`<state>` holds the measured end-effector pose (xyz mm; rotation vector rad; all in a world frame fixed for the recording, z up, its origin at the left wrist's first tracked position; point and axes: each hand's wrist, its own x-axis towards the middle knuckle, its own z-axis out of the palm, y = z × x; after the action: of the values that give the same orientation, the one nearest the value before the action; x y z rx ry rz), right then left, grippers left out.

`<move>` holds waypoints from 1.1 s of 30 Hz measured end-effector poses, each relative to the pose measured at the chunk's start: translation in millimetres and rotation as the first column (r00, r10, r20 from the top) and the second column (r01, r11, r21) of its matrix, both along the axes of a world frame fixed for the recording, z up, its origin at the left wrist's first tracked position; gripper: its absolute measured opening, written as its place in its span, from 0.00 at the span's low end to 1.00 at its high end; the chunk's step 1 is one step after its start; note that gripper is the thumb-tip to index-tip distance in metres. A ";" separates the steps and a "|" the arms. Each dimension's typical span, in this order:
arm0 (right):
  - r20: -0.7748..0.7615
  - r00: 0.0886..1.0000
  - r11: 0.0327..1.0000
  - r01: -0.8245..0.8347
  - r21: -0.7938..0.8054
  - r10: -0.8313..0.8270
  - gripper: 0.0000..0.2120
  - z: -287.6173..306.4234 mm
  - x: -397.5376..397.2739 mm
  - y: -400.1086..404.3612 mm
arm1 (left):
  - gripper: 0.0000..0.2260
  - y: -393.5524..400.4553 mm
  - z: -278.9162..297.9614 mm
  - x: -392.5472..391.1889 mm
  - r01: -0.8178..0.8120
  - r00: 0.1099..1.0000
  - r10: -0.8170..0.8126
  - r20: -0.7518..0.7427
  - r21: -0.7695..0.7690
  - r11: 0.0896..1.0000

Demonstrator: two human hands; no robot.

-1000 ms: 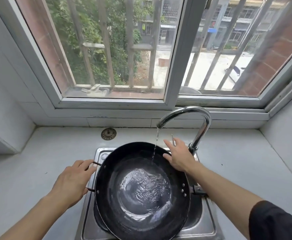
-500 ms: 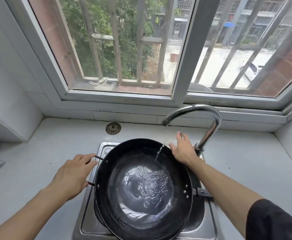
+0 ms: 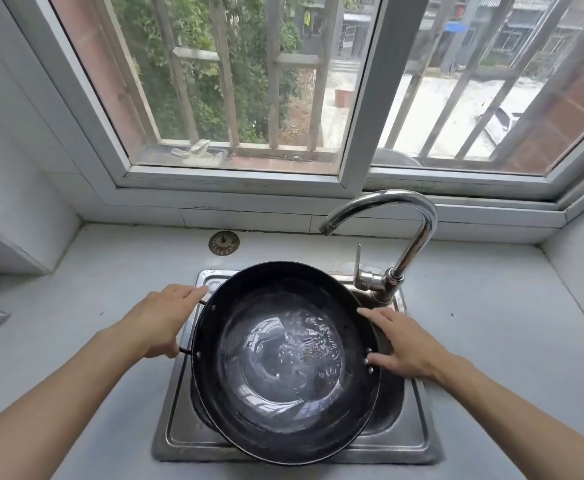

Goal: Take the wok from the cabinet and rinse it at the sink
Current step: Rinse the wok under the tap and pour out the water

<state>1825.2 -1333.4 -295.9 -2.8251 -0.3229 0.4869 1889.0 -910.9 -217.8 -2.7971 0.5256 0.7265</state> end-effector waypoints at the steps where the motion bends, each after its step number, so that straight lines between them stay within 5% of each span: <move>1: -0.075 0.997 0.999 -0.023 -0.032 0.020 0.45 -1.8 -5.6 -8.2 | 0.52 -0.5 -2.3 3.9 -0.001 0.999 0.002 -0.035 0.011 1.000; 6: -0.224 0.974 0.998 0.032 -0.051 -0.042 0.46 -9.3 -29.0 -24.9 | 0.54 2.3 -12.5 16.6 0.054 0.995 -0.053 -0.085 0.017 0.998; 15: -0.040 0.991 0.991 0.126 -0.050 -0.128 0.39 -32.7 -42.4 -11.3 | 0.52 6.0 -19.4 16.0 0.175 0.984 -0.175 -0.027 0.014 0.984; 23: 0.005 0.999 0.999 0.039 -0.004 -0.039 0.41 -28.3 -41.3 -19.8 | 0.51 9.1 -22.1 13.7 0.209 0.977 -0.209 0.035 0.003 0.978; 33: 0.253 0.967 0.999 0.041 -0.007 -0.038 0.44 -17.9 -25.0 -17.8 | 0.54 37.8 -30.9 7.2 0.281 0.909 -0.230 0.347 -0.104 0.954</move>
<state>1800.2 -1351.2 -313.8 -2.9012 -0.3120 0.1183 1896.2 -873.1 -248.7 -2.8209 0.8906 0.1595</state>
